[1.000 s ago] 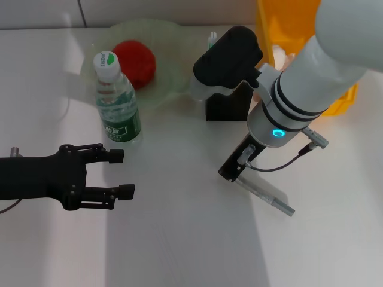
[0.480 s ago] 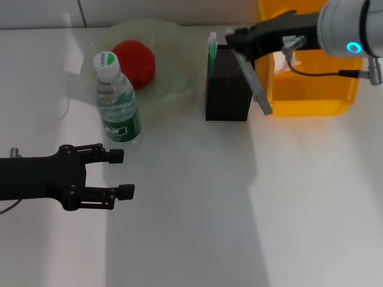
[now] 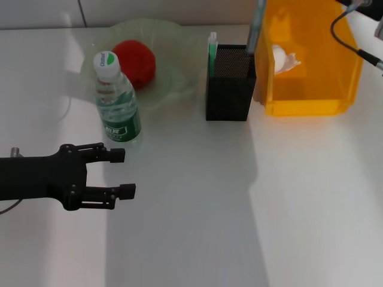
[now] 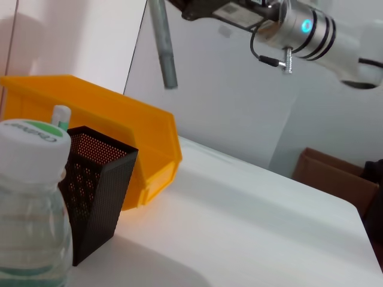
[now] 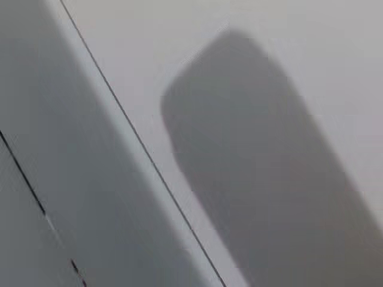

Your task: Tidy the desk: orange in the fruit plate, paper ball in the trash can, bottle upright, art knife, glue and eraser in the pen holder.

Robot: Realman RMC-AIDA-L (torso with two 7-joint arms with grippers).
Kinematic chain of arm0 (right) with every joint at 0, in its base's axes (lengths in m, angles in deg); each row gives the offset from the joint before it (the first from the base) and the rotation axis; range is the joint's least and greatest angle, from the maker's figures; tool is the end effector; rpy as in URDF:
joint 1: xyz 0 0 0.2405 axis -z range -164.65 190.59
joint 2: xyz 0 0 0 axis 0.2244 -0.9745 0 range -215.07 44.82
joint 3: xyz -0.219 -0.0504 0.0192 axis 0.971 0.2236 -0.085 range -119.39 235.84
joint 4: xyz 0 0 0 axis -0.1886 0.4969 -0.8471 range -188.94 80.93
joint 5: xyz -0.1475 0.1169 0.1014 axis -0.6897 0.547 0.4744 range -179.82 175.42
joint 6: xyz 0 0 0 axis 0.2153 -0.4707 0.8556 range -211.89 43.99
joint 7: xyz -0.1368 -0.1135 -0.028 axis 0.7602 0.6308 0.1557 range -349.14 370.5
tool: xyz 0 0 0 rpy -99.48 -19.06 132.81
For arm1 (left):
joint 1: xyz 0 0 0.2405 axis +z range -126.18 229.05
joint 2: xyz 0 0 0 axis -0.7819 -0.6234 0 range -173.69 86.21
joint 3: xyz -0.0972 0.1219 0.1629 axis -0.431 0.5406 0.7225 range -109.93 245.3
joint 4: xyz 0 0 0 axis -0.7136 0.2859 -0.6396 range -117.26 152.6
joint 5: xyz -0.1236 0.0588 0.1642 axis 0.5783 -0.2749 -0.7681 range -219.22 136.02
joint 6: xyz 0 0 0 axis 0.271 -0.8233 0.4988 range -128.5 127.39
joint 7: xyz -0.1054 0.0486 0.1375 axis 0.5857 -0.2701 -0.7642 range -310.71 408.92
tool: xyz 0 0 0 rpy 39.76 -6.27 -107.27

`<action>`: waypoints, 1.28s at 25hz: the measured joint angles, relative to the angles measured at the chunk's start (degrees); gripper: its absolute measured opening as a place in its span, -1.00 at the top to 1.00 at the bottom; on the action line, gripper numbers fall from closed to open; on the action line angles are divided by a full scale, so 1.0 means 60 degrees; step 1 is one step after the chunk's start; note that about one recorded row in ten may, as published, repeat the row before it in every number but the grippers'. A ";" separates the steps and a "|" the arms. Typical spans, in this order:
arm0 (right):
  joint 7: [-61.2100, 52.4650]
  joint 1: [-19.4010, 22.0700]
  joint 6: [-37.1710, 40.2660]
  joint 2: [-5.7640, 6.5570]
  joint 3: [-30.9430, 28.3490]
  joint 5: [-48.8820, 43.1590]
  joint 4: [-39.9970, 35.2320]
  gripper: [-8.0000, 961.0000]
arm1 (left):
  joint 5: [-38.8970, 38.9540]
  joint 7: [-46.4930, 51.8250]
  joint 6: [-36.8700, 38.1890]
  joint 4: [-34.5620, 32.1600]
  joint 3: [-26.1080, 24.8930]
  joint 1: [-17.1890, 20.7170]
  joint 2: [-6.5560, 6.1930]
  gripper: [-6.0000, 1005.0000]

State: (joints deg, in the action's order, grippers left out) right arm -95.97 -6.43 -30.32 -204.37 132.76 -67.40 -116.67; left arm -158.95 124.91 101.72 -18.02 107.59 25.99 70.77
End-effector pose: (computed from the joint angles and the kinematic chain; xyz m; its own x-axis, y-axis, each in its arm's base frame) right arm 0.1305 0.4026 0.0469 0.3131 -0.3164 -0.8955 -0.7766 -0.6280 -0.0496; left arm -0.2525 0.2789 0.0027 0.8049 0.3673 0.4661 0.4121 -0.9111 0.0062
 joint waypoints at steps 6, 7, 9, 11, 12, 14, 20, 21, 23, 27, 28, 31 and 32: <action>0.0830 -0.1423 0.2278 0.0053 -0.2392 0.0545 0.3541 0.72 | 0.0007 -0.0005 0.0004 0.0000 0.0012 -0.0004 0.0010 -0.69; 0.1034 -0.1588 0.2434 0.0083 -0.2609 0.0530 0.3971 0.72 | 0.0007 -0.0005 0.0004 0.0000 0.0010 0.0000 0.0014 -0.69; 0.1400 -0.1737 0.2539 0.0113 -0.2767 0.0494 0.4423 0.72 | 0.0008 -0.0007 0.0003 0.0000 0.0004 0.0010 0.0018 -0.69; 0.1823 -0.1773 0.2465 0.0096 -0.2746 0.0446 0.4561 0.71 | 0.0004 -0.0007 -0.0009 0.0006 0.0003 0.0016 0.0025 -0.69; 0.2075 -0.1779 0.2421 0.0070 -0.2740 0.0430 0.4617 0.71 | 0.0004 -0.0007 -0.0009 0.0006 0.0003 0.0016 0.0025 -0.69; 0.2525 -0.1794 0.2324 0.0028 -0.2733 0.0408 0.4717 0.71 | -0.0004 -0.0007 -0.0040 0.0038 0.0000 0.0017 0.0033 -0.69; 0.3742 -0.2343 0.2096 -0.0032 -0.2731 0.0455 0.5860 0.71 | -0.0008 -0.0008 -0.0033 0.0047 0.0003 0.0010 0.0072 -0.69; 0.3892 -0.2470 0.2053 -0.0035 -0.2752 0.0456 0.6095 0.71 | -0.0007 -0.0008 -0.0033 0.0051 0.0004 0.0013 0.0075 -0.69; 0.4176 -0.2774 0.1698 -0.0053 -0.2768 0.0456 0.6552 0.70 | -0.0008 -0.0008 -0.0033 0.0073 0.0019 0.0013 0.0077 -0.69; 0.4239 -0.2962 0.1291 -0.0075 -0.2719 0.0456 0.6718 0.70 | -0.0020 -0.0006 -0.0036 0.0085 0.0028 0.0012 0.0077 -0.69; 0.4257 -0.3084 0.1123 -0.0087 -0.2717 0.0457 0.6824 0.70 | -0.0024 -0.0005 -0.0037 0.0088 0.0025 0.0012 0.0077 -0.69; 0.4264 -0.3210 0.1031 -0.0089 -0.2717 0.0451 0.6922 0.70 | -0.0037 -0.0007 -0.0047 0.0093 0.0019 0.0016 0.0088 -0.69; 0.4266 -0.3285 0.0986 -0.0090 -0.2713 0.0440 0.6988 0.70 | -0.0041 -0.0008 -0.0048 0.0092 0.0019 0.0017 0.0095 -0.69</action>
State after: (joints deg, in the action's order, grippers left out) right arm -70.38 -26.14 -24.41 -204.91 116.48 -64.76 -74.74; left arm -159.20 124.86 101.44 -17.46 107.70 26.09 71.34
